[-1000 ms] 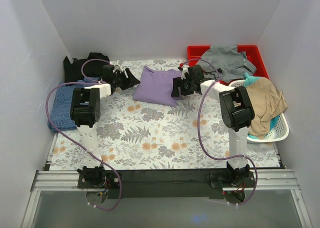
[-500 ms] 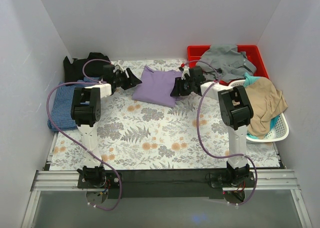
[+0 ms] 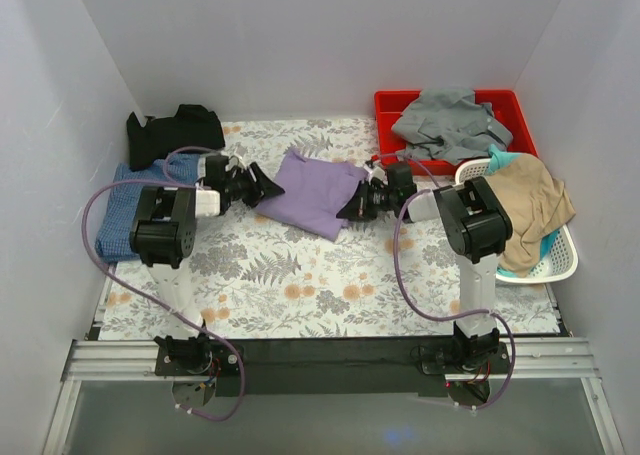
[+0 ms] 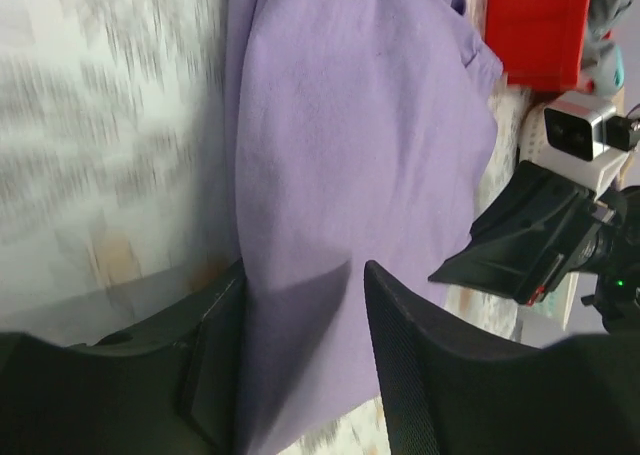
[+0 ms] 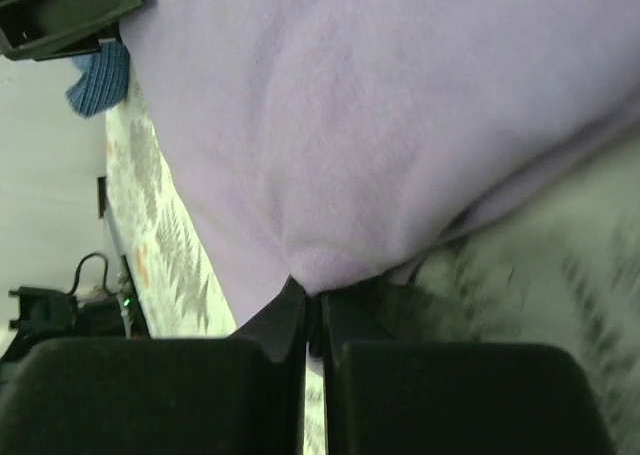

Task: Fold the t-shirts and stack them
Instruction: Fold the tshirt

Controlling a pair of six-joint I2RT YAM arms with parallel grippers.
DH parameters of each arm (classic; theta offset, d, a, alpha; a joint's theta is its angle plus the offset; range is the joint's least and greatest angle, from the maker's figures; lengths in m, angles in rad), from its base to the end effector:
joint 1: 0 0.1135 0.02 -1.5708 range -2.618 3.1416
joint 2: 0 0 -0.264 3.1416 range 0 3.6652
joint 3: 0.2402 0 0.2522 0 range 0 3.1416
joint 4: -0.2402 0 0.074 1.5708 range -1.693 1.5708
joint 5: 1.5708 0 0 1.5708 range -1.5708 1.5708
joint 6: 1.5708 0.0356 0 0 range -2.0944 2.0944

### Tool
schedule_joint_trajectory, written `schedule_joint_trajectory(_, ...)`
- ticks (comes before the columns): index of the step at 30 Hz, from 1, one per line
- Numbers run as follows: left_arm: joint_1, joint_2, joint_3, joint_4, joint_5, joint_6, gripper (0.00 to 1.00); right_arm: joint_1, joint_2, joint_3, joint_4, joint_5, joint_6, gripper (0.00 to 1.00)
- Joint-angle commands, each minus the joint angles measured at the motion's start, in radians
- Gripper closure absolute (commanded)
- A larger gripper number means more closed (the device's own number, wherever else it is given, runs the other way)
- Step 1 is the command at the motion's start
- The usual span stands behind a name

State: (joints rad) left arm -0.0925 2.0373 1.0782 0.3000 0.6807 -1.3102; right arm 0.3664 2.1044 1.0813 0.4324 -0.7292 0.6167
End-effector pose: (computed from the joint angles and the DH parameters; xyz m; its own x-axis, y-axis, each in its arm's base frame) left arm 0.4051 -0.0601 0.1209 -0.7051 -0.6887 0.1687 -0.4431 0.2422 -0.8632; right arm 0.3804 0.1714 0.1069 -0.8775 0.1252 -0.4629 -0.3387 0.5216 0.7831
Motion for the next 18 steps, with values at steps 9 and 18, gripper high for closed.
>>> schedule_joint_trajectory(9,-0.156,-0.590,-0.493,-0.148,-0.159,-0.121,0.56,0.006,-0.296,-0.254,-0.055,-0.033,-0.080,0.64)
schedule_joint_trajectory(18,-0.190,-0.710,-0.506,-0.281,-0.256,-0.072,0.54,0.005,-0.434,-0.208,-0.383,0.275,-0.256,0.16)
